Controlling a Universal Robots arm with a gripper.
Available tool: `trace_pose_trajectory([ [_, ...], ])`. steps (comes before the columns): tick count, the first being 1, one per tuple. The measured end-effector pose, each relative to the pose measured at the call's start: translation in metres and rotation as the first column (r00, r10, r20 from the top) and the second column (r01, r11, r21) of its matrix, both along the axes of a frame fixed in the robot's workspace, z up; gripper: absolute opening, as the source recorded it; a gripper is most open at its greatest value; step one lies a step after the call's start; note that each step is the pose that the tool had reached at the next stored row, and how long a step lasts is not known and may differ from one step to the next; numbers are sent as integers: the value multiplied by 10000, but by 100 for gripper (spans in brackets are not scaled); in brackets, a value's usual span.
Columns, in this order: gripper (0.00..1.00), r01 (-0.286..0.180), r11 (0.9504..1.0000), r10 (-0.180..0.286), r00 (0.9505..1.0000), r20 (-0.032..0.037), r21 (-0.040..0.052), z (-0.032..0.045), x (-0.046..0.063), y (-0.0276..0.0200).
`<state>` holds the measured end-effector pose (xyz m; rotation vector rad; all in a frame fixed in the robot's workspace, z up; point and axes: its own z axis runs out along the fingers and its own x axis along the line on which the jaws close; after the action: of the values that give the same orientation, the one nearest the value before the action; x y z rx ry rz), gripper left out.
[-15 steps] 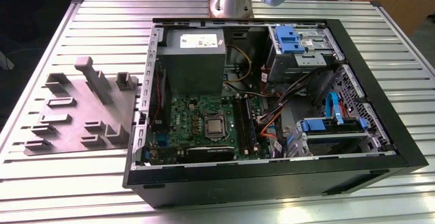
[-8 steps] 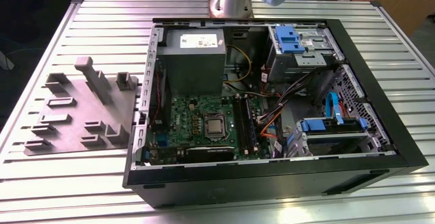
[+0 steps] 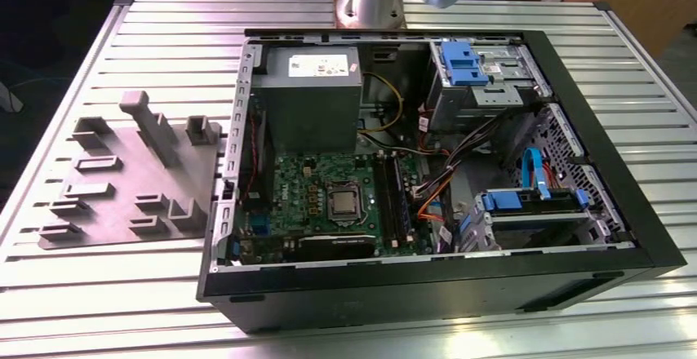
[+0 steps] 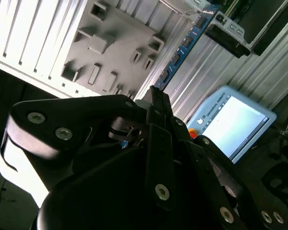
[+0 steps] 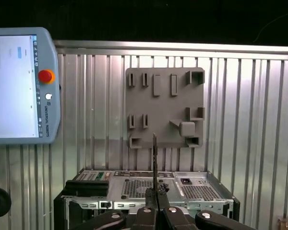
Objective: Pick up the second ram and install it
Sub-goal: 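Pick up the second ram and move it above second insertion slot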
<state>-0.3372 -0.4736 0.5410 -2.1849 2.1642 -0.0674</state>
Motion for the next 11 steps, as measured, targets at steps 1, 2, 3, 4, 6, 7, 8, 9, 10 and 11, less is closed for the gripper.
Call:
trace_pose_trajectory([
  [1,12,1,10000,-1,10000,-17,-2,-11,45,0],
  [2,12,0,10000,0,10000,-33,-2,-26,90,0],
  [3,12,-1,10000,1,10000,-51,-1,-42,138,0],
  [4,12,-1,10000,1,10000,-69,-1,-57,183,0],
  [6,12,0,10000,0,9999,-100,-2,-84,274,0],
  [7,12,0,10000,0,9999,-113,-1,-97,319,0],
  [8,12,0,10000,0,9999,-125,-1,-108,362,0],
  [9,12,-1,10000,1,9999,-141,-1,-121,412,0],
  [10,12,0,10000,0,9999,-154,-1,-133,457,0],
  [11,12,1,10000,-1,9999,-169,-1,-145,501,0],
])
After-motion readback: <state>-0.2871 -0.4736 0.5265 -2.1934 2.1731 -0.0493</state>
